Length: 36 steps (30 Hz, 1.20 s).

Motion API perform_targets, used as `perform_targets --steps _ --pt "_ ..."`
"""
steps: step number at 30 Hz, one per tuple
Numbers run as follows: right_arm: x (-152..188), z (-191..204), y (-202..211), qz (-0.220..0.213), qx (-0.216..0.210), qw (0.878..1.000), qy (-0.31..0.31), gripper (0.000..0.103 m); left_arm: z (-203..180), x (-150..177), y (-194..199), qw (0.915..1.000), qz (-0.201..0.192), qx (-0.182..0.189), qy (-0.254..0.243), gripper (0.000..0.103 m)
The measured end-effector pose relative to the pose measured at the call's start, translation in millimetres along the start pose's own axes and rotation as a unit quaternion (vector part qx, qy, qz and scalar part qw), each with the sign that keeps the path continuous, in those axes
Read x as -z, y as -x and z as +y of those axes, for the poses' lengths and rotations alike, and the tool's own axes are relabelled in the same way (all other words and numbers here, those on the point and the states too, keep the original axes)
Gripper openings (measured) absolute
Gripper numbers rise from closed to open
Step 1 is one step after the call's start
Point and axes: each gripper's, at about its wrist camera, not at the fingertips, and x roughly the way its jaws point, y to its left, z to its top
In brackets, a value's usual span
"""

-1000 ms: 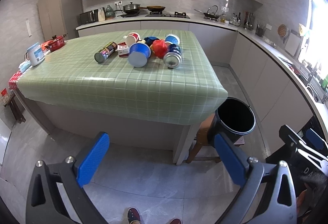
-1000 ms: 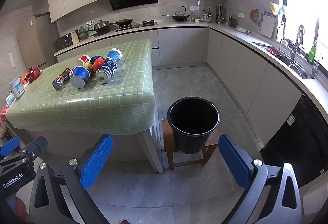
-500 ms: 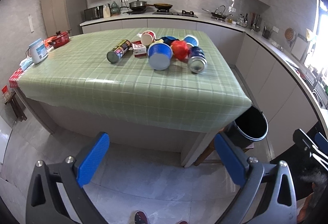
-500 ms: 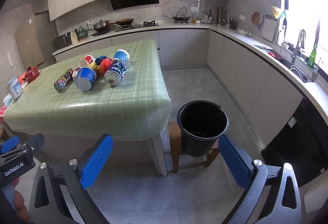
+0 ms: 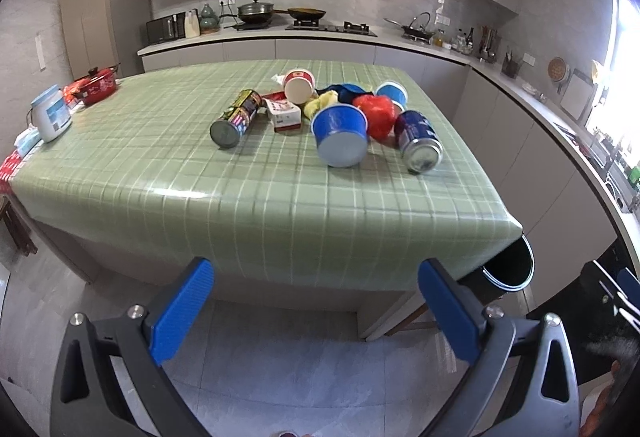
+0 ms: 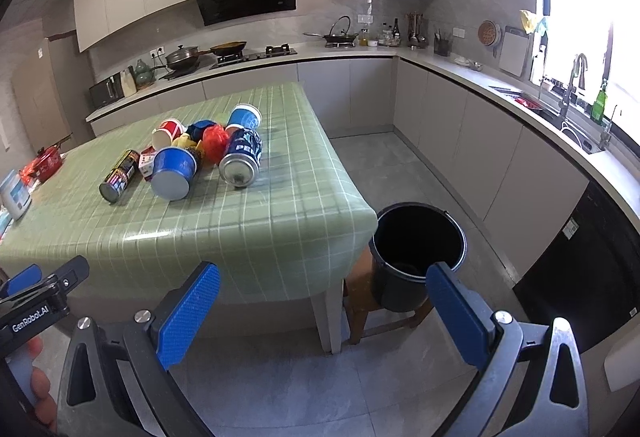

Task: Collect trash
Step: 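Carry both tools toward the trash items on the green table, then grasp the blue bowl with the left tool while the right tool grasps the Pepsi can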

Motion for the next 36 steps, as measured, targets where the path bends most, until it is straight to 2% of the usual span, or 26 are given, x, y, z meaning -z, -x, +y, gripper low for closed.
perform_targets --steps 7,15,20,31,34,36 --pt "-28.4 6.2 -39.1 0.001 -0.005 1.000 0.010 0.103 -5.3 -29.0 -36.6 0.9999 0.005 0.007 0.010 0.103" --pt "-72.8 5.2 -104.8 0.002 -0.034 0.999 0.038 0.103 -31.0 -69.0 -86.4 0.9995 0.016 -0.013 0.024 0.103" --pt "-96.1 4.5 -135.3 0.005 -0.036 0.998 0.042 0.103 -37.3 -92.4 -117.7 0.9991 0.025 -0.018 0.027 0.103" --pt "-127.6 32.9 -185.3 0.018 -0.008 1.000 0.014 0.103 -29.8 -124.4 -191.1 0.9975 0.069 0.014 -0.006 0.103" --pt "-137.4 49.3 -203.2 0.026 -0.009 1.000 0.007 0.103 -28.9 -125.3 -206.8 0.9956 0.084 0.031 -0.029 0.093" --pt "-140.7 58.0 -214.1 0.033 -0.017 0.999 0.002 0.103 -26.6 -123.2 -215.6 0.9929 0.102 0.046 -0.040 0.082"
